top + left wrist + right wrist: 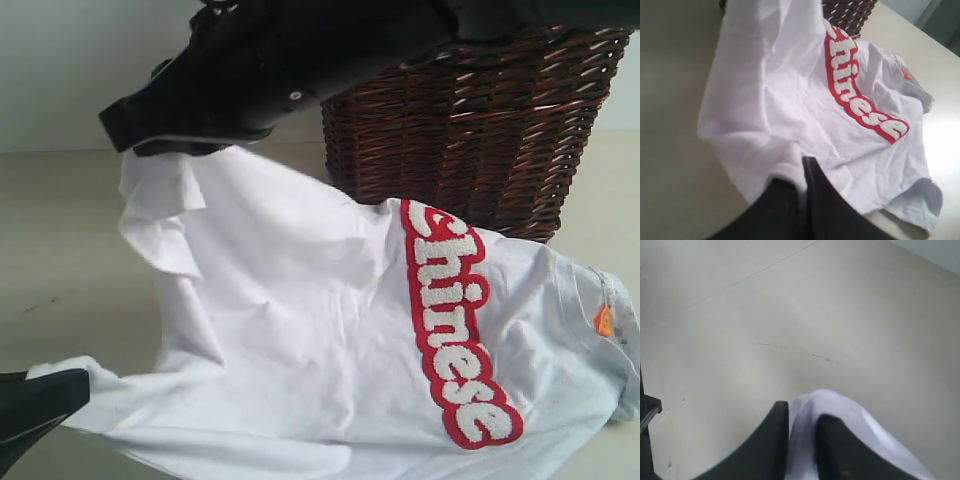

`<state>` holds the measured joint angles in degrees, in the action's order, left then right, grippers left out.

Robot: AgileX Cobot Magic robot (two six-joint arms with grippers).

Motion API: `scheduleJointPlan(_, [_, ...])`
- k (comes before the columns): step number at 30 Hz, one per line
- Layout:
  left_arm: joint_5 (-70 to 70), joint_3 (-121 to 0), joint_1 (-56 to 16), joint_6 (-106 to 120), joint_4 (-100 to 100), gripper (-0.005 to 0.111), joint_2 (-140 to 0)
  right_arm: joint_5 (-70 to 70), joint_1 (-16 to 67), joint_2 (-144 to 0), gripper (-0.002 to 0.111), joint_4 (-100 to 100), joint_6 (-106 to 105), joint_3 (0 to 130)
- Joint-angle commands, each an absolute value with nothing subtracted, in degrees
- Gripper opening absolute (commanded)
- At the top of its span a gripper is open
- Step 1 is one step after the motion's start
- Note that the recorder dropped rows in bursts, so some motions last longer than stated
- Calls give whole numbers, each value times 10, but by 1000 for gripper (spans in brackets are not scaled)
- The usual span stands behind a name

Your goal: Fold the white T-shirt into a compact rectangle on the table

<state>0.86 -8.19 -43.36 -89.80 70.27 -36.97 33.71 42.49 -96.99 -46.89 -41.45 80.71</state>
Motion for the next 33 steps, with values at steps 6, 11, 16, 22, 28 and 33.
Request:
scheduleJointPlan(6, [-128,-49,-432,-922,681,64,-365,317,432,-942,50,-423,-392,810])
scheduleJointPlan(11, [-57,-74,-434,-919,649,66,-356,388,432,-874,47,-11,-59,810])
scheduleJointPlan(16, [-47,-125,-434,-905,658,33,-374,447,432,-870,29,85,7,790])
scheduleJointPlan(22, [118,-213,-434,-846,693,0,-529,426,432,-870,11,66,7,774])
scheduleJointPlan(28, [-38,-301,-434,-843,728,0,-777,449,432,-856,7,62,0,774])
scheduleJointPlan(33, [24,-335,-434,-839,752,0,-912,458,432,-834,7,86,0,769])
